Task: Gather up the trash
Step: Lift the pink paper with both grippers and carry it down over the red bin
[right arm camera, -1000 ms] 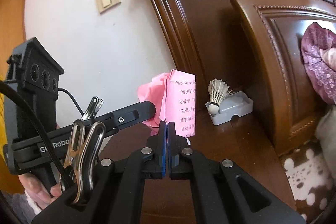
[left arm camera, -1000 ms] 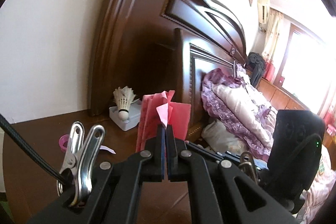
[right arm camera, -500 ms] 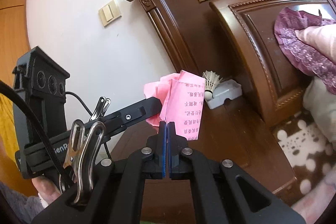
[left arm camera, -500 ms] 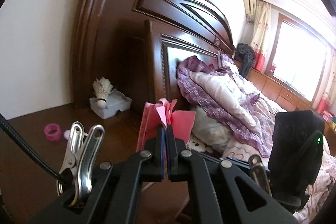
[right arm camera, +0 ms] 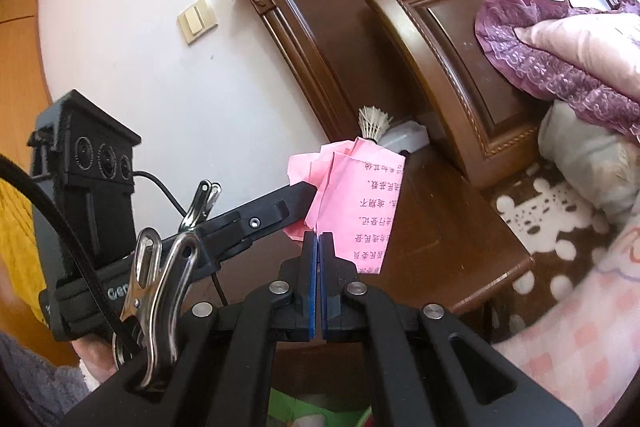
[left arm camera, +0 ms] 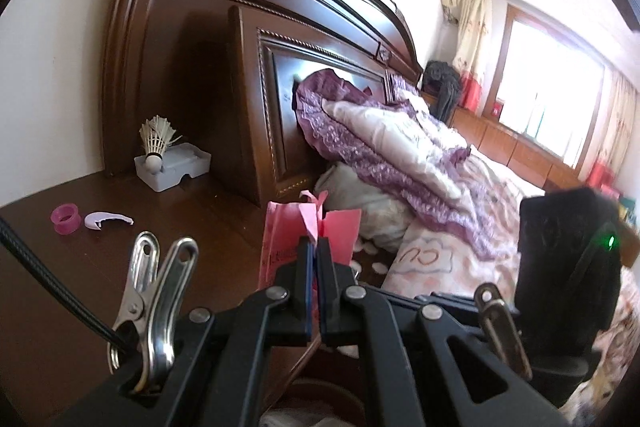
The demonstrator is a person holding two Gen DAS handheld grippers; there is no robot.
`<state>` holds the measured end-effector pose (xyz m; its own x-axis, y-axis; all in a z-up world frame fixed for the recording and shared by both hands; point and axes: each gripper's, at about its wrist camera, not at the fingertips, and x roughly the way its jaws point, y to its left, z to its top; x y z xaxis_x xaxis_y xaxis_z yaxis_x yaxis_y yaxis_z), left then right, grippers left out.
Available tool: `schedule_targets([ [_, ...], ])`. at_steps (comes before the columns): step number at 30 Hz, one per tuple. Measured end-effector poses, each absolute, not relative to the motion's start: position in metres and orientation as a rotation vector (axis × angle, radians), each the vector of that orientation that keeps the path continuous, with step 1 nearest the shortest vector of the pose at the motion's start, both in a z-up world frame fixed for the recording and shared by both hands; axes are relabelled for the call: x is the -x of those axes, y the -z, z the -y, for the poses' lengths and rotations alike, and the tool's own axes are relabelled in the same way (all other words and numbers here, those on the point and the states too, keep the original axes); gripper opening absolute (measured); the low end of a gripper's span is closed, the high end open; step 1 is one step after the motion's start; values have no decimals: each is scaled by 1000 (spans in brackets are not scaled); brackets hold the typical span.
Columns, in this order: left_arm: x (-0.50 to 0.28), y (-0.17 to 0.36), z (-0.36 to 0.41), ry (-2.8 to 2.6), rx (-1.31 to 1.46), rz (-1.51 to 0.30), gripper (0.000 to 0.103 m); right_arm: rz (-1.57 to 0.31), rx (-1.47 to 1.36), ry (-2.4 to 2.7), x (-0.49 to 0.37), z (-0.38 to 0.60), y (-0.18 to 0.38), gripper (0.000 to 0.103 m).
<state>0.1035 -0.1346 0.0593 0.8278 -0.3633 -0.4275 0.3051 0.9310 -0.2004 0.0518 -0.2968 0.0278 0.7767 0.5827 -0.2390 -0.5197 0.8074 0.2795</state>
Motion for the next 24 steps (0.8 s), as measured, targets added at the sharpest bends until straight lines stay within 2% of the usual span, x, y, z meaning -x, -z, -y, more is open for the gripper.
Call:
schedule_targets([
  [7,-100,-43,140,385,99,-515,2,-357,-217,-593,-42,302,-10,2],
  [10,-103,-32,142,385,102,-552,7,-373,-214,-591,-41,304,-6,2],
  [18,-109,-14,150,394,75,-635,6,-425,-196,-578,-43,303,7,2],
  [24,-100,-12,163,423,9,-625,2,-434,-210,-576,-38,311,13,1],
])
